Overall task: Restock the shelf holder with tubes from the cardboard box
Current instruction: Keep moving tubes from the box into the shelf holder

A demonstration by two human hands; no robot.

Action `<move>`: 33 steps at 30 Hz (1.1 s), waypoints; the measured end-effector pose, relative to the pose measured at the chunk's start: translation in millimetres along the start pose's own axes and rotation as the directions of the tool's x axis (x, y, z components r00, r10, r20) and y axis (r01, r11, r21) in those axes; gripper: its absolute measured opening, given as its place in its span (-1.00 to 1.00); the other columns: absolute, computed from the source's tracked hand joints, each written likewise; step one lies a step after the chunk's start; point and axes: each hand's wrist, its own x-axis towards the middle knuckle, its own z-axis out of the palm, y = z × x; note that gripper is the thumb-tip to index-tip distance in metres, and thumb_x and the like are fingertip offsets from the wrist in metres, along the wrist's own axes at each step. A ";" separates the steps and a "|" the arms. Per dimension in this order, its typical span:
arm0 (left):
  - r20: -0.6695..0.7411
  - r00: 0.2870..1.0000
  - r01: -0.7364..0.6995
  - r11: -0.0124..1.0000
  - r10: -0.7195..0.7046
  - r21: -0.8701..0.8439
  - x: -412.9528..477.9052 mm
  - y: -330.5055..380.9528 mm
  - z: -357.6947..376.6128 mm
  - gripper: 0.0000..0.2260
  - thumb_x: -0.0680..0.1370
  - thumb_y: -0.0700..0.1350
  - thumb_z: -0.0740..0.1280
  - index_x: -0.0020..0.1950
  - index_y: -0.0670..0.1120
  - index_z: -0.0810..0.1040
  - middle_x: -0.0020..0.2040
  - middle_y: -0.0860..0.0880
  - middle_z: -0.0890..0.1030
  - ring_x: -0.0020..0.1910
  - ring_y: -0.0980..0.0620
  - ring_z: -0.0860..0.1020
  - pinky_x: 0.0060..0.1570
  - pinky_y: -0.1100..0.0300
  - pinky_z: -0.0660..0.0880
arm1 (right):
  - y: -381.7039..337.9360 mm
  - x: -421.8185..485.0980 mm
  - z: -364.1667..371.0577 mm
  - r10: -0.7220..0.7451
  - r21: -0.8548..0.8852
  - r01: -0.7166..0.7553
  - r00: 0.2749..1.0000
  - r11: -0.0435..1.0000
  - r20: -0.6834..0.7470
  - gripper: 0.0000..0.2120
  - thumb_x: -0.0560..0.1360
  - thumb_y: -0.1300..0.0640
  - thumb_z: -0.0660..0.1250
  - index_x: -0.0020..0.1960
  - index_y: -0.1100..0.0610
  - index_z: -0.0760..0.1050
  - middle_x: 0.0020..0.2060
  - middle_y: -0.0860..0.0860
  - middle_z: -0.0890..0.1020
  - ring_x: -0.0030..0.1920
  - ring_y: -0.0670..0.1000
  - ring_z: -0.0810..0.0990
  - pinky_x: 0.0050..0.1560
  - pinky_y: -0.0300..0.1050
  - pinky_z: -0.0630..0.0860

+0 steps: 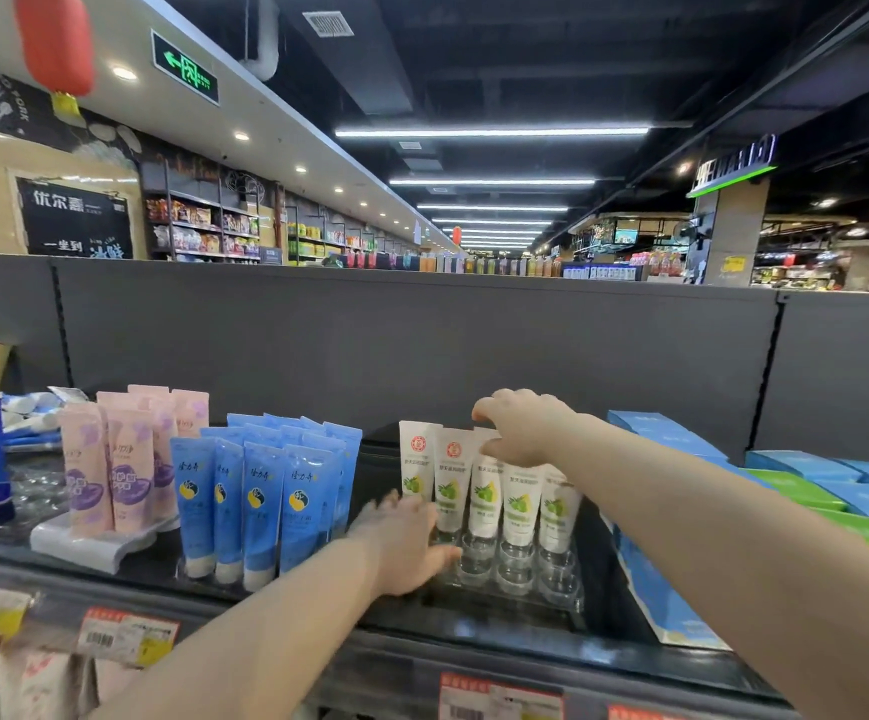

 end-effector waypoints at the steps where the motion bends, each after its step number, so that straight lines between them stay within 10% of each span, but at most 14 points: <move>1: -0.043 0.999 0.015 1.000 -0.015 0.017 -1.6 4.1 -4.4 -0.43 0.57 0.22 0.07 0.50 -0.02 0.16 0.53 -0.07 0.15 0.52 -0.17 0.05 0.47 -0.15 0.01 | 3.9 -8.0 -0.9 -0.003 -0.031 0.003 1.000 1.000 -0.007 -0.58 0.56 -0.02 0.18 0.40 0.01 0.28 0.35 0.05 0.38 0.32 0.13 0.38 0.26 0.08 0.37; 9: -0.333 0.941 0.103 0.987 -0.058 0.120 -38.0 37.6 -27.3 -0.56 0.55 0.22 0.12 0.28 -0.06 0.37 0.25 -0.05 0.47 0.21 -0.09 0.44 0.18 -0.02 0.36 | 10.9 -75.2 0.9 -0.057 -0.060 0.056 0.998 0.997 -0.012 -0.47 0.54 -0.08 0.21 0.46 -0.01 0.22 0.42 0.03 0.30 0.42 0.13 0.28 0.37 0.13 0.25; 33: -0.084 0.929 -0.349 0.930 0.360 0.118 -254.0 105.2 56.7 -0.44 0.55 0.24 0.11 0.45 -0.04 0.23 0.40 -0.06 0.33 0.37 -0.12 0.32 0.25 -0.06 0.35 | -90.6 -395.9 23.3 0.427 -0.047 -0.427 0.879 0.903 0.211 -0.51 0.52 -0.13 0.21 0.38 0.04 0.33 0.35 0.08 0.41 0.36 0.17 0.38 0.30 0.17 0.35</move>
